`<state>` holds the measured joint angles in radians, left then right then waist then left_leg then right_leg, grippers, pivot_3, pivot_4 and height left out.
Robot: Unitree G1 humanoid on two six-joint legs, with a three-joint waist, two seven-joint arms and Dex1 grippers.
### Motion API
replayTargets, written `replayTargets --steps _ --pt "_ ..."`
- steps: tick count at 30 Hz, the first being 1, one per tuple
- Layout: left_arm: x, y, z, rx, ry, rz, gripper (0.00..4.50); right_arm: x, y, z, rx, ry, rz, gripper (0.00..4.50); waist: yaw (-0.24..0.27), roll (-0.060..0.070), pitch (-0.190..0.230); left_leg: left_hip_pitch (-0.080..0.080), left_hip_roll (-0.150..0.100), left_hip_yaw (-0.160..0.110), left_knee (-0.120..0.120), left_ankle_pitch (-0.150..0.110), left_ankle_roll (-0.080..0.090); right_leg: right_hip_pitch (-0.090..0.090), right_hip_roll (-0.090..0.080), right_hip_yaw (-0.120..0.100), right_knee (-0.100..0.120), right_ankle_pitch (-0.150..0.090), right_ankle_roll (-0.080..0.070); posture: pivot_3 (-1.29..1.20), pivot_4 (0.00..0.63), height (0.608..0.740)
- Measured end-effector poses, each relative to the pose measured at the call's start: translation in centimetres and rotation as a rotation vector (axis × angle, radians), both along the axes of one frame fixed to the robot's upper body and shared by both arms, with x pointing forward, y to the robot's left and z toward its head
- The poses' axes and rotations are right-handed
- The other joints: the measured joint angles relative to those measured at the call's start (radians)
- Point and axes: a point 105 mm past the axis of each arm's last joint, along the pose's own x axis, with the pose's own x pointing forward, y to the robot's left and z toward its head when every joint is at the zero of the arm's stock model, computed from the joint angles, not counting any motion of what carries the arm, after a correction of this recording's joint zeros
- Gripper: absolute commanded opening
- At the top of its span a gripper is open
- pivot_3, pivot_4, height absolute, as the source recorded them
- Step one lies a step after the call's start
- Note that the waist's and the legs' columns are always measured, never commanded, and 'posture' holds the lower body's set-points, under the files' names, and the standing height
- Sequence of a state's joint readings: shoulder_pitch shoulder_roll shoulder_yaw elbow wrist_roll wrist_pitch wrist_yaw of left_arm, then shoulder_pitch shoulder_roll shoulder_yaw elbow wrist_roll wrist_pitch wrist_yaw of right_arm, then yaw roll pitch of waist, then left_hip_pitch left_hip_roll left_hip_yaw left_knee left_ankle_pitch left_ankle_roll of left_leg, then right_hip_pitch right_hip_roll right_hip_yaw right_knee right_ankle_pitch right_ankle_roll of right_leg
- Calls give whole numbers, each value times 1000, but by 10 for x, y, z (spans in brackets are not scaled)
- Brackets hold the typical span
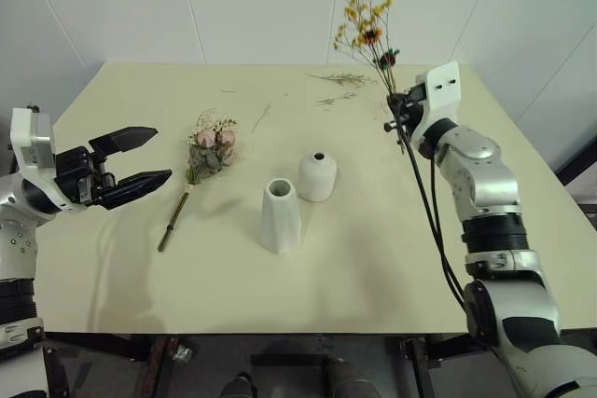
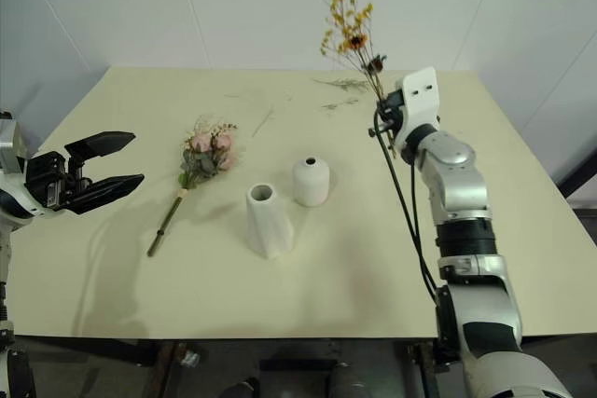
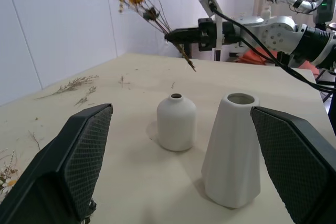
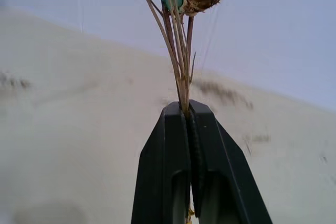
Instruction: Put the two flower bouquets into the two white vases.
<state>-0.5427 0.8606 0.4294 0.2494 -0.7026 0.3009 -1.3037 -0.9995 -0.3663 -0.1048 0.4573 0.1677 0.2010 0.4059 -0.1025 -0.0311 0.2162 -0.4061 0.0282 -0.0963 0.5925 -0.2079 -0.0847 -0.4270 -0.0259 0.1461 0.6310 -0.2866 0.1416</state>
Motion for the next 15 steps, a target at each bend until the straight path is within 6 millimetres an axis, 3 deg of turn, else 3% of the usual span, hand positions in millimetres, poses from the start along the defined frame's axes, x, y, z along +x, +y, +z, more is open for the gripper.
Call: replayTargets --steps 9,15 --pt "3 -7 1 -3 -8 -23 4500 -13 68 4 173 -110 204 22 -14 0 0 1 0 -1 0 0 0 -1 0 0 6 -1 -1 0 150 740" --pt "3 -7 0 -2 -4 -25 4500 -24 89 12 214 -186 267 22 -13 0 0 1 0 -2 1 0 0 -1 1 0 7 -1 -1 0 150 740"
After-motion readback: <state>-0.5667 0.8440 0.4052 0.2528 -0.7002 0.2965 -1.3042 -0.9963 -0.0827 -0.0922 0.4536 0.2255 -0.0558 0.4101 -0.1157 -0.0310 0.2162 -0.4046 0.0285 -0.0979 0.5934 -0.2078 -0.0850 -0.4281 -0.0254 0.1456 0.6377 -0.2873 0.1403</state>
